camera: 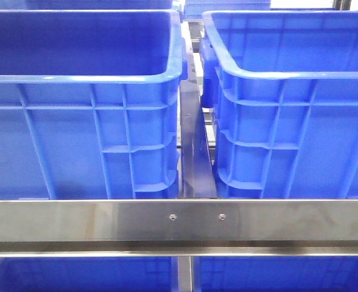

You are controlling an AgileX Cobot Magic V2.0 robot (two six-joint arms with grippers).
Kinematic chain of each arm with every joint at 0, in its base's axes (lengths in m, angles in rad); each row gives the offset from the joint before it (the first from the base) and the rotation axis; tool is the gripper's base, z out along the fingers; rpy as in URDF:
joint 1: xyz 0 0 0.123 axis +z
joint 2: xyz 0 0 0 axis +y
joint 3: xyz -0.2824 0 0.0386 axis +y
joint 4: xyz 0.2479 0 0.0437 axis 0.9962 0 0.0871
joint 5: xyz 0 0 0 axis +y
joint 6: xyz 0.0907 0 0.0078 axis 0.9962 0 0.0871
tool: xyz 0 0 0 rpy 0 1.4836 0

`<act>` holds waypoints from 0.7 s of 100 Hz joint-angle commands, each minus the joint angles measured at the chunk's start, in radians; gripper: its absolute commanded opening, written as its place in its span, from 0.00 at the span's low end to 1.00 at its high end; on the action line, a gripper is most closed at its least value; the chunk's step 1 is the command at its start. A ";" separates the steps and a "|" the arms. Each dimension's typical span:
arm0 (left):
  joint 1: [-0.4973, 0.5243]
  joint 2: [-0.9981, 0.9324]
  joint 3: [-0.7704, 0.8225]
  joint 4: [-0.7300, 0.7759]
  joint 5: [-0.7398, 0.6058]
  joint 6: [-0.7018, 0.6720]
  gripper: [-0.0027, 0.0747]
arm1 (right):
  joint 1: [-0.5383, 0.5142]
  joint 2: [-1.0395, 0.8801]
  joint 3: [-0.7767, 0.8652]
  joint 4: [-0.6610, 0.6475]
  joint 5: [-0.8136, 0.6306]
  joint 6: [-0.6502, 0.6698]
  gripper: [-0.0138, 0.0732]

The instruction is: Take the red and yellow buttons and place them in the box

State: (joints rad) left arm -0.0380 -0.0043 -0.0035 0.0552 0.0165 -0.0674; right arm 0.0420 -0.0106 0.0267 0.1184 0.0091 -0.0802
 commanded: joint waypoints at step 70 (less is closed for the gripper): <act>0.002 0.029 -0.245 -0.035 0.197 -0.008 0.01 | -0.006 -0.025 -0.019 -0.009 -0.075 -0.003 0.08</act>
State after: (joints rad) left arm -0.0380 -0.0043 -0.1380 0.0311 0.2086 -0.0674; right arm 0.0420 -0.0106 0.0267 0.1184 0.0091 -0.0802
